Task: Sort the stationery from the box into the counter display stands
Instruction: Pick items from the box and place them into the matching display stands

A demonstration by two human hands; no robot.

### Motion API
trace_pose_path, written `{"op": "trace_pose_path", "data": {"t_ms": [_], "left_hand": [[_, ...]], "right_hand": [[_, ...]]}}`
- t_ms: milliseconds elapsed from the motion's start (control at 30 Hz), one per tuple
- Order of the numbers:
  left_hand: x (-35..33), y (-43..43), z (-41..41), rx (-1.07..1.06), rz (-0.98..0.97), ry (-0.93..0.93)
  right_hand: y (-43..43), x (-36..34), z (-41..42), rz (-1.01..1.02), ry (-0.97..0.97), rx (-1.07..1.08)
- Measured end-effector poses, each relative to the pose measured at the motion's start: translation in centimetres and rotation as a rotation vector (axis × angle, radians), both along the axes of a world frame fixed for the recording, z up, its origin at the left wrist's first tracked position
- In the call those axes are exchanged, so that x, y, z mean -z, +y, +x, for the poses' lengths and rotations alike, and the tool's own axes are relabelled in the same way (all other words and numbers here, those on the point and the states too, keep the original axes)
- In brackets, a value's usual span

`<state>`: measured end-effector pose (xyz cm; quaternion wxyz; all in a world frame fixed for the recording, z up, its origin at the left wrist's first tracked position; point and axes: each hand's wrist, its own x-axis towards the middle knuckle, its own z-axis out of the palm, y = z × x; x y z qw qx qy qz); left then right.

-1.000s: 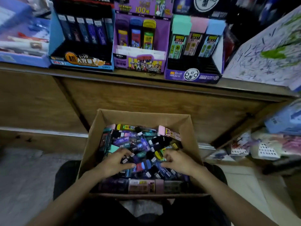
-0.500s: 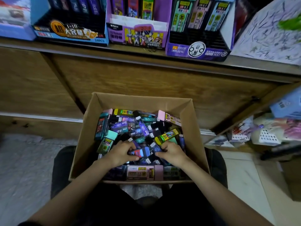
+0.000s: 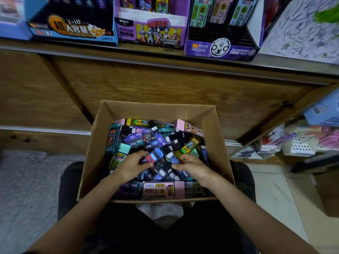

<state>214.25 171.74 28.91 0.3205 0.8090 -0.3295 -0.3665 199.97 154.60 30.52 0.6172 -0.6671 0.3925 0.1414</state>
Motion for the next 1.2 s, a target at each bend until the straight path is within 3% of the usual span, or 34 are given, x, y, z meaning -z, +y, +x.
{"op": "trace_pose_path", "data": {"t_ms": [267, 533, 833, 1200], "left_hand": [[-1.1, -0.8, 0.1, -0.190, -0.270, 0.179], [-2.2, -3.2, -0.2, -0.269, -0.290, 0.329], [-4.6, -5.0, -1.6, -0.034, -0.139, 0.427], [-5.2, -5.0, -0.6, 0.057, -0.204, 0.698]], "right_hand": [[-1.9, -0.7, 0.0, -0.031, -0.125, 0.083], [-5.4, -3.5, 0.0, -0.109, -0.196, 0.089], [-7.6, -7.3, 0.7, -0.119, -0.227, 0.000], [-7.1, -9.7, 3.9, -0.033, -0.293, -0.069]]}}
